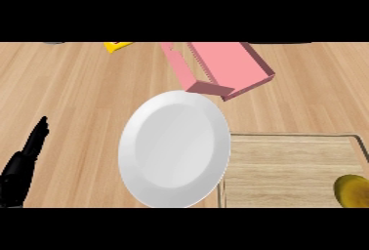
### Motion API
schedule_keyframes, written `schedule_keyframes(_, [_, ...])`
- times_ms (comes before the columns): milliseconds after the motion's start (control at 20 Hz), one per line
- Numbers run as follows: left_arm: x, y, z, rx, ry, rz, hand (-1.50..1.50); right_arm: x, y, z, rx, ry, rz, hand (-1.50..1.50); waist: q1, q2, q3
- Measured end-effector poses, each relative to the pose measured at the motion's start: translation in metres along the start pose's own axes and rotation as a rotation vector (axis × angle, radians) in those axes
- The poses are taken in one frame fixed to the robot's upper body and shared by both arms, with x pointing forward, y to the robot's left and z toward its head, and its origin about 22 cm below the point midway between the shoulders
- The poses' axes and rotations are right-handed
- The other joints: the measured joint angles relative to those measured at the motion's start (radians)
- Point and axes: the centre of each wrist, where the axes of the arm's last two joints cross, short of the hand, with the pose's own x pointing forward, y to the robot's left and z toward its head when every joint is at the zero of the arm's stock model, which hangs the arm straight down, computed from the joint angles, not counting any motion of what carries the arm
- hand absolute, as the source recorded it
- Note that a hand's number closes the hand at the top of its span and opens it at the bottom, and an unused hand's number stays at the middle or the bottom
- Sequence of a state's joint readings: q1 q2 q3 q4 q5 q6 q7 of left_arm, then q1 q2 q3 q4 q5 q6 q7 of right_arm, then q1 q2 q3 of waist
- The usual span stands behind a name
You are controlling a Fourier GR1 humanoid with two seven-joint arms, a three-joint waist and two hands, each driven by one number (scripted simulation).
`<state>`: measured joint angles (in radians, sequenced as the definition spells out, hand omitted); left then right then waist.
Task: Pick the lemon from the tray and place it in the plate
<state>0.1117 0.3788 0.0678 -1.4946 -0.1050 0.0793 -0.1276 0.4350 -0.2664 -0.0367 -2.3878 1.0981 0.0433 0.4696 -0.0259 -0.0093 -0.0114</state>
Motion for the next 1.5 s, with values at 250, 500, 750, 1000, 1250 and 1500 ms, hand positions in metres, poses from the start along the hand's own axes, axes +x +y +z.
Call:
schedule_keyframes(250, [0.0, -0.004, -0.002, -0.024, -0.012, -0.002, 0.0, 0.038, 0.004, -0.001, 0.034, -0.1, -0.088, 1.5, 0.024, 0.002, -0.002])
schedule_keyframes(500, [0.007, -0.01, -0.009, -0.043, -0.026, 0.0, 0.0, 0.086, 0.005, 0.001, 0.035, -0.154, -0.14, 1.5, 0.047, 0.005, -0.002])
schedule_keyframes(750, [0.013, -0.016, -0.017, -0.057, -0.04, 0.003, 0.0, 0.146, 0.003, 0.012, -0.002, -0.152, -0.168, 1.5, 0.062, 0.007, 0.0])
schedule_keyframes(1000, [0.015, -0.02, -0.019, -0.06, -0.044, 0.0, 0.0, 0.201, 0.022, 0.014, 0.029, -0.189, -0.152, 1.5, 0.073, 0.012, 0.005])
schedule_keyframes(1250, [0.019, -0.024, -0.022, -0.068, -0.054, 0.007, 0.0, 0.239, 0.048, 0.006, 0.103, -0.211, -0.112, 1.5, 0.083, 0.016, 0.008])
schedule_keyframes(1500, [0.018, -0.026, -0.022, -0.082, -0.059, 0.012, 0.0, 0.267, 0.075, -0.012, 0.185, -0.212, -0.078, 1.5, 0.092, 0.019, 0.009])
